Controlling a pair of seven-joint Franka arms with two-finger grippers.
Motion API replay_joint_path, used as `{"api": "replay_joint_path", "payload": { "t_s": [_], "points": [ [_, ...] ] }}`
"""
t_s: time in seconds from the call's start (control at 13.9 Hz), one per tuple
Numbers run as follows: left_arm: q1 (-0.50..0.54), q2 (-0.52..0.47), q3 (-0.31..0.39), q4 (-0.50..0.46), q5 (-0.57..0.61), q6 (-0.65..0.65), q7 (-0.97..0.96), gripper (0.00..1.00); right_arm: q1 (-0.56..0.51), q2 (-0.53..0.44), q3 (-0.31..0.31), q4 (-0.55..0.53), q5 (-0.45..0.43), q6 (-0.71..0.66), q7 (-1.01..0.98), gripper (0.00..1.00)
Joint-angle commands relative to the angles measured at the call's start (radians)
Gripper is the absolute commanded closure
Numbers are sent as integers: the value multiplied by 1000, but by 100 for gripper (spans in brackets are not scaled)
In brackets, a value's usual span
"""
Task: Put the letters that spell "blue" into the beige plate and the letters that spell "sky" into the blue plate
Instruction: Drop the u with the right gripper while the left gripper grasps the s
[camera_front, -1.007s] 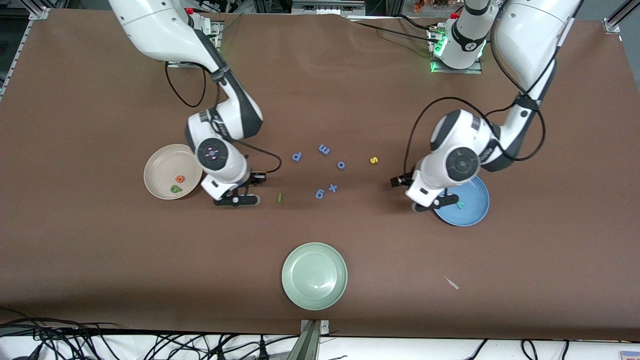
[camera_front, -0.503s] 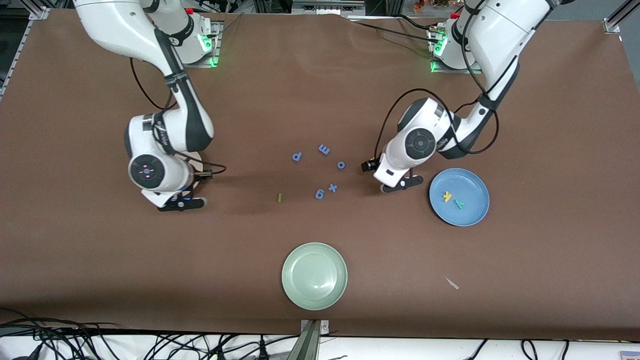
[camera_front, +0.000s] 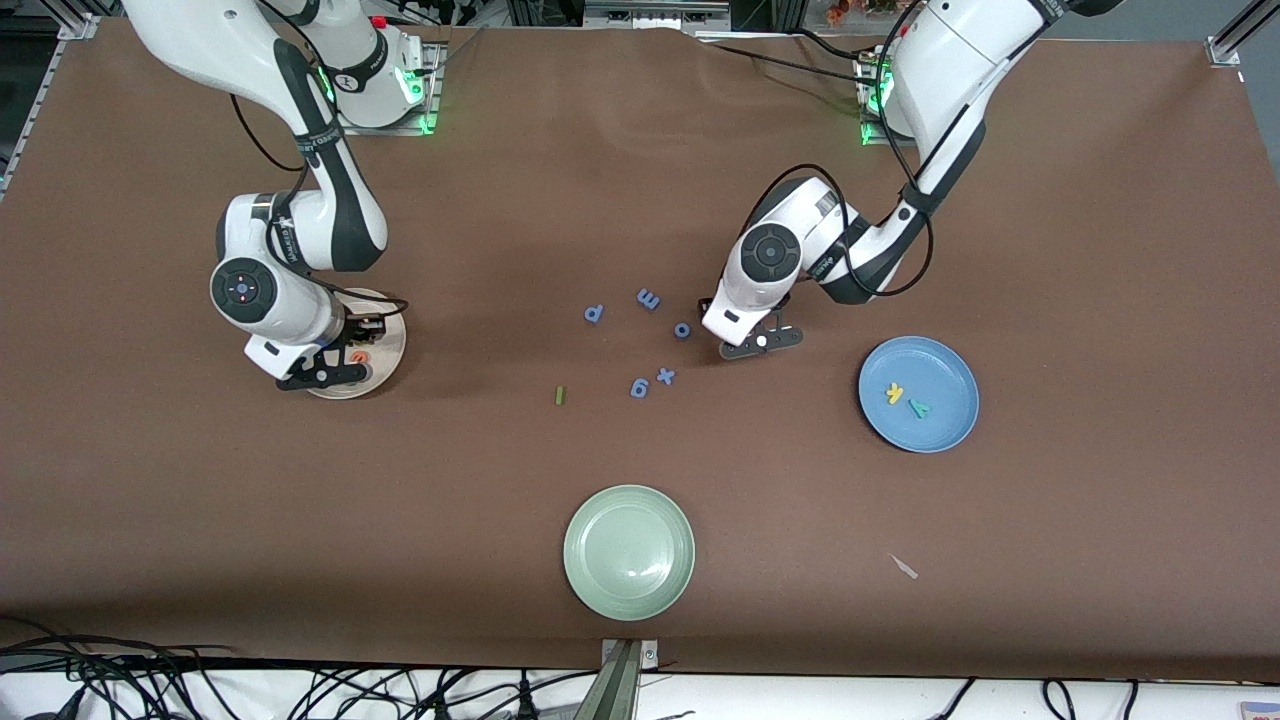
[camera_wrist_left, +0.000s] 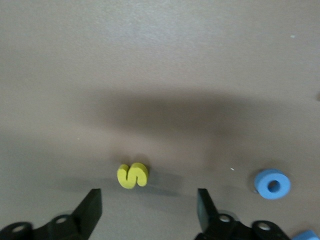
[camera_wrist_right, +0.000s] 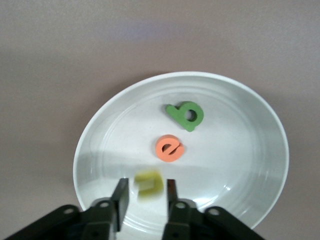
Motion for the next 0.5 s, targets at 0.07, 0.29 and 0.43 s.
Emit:
{"api": "replay_joint_path", "payload": {
  "t_s": [0.07,0.29,0.43],
  "points": [
    [14,-6,-8,-31,36,15,-4,25,15,1,26,135,38,-120,78,0],
    [15,-3,-6,-39,38,34,-1,33,14,99,89,330,139,-208,169,0],
    [17,-1,-6,-39,38,34,-1,46,14,177,138,437,156,-208,229,0]
  ]
}}
